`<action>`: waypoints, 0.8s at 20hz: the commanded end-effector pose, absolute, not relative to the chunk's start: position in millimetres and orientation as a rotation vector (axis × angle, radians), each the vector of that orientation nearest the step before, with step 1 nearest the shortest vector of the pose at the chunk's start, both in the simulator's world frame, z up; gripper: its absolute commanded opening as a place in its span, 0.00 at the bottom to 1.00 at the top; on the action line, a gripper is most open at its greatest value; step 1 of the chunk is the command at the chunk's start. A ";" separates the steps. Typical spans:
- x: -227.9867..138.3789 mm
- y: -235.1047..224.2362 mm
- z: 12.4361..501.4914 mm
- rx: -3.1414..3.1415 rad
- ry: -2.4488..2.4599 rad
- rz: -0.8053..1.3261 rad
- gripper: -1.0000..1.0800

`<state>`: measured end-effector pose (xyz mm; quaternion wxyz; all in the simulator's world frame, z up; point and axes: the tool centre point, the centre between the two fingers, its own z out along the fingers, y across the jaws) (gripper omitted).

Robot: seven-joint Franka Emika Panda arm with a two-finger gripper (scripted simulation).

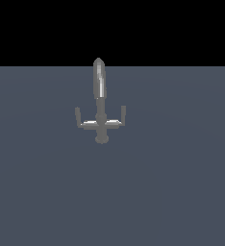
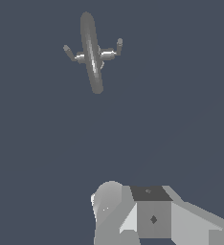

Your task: Turn on the faucet by rotating a designated handle.

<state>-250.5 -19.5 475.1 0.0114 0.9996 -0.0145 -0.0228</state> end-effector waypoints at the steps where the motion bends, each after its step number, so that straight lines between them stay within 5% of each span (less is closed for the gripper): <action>1: -250.5 -19.5 475.1 3.118 -0.045 -0.071 0.00; 16: -215.0 -31.2 457.1 3.226 -0.128 -0.151 0.00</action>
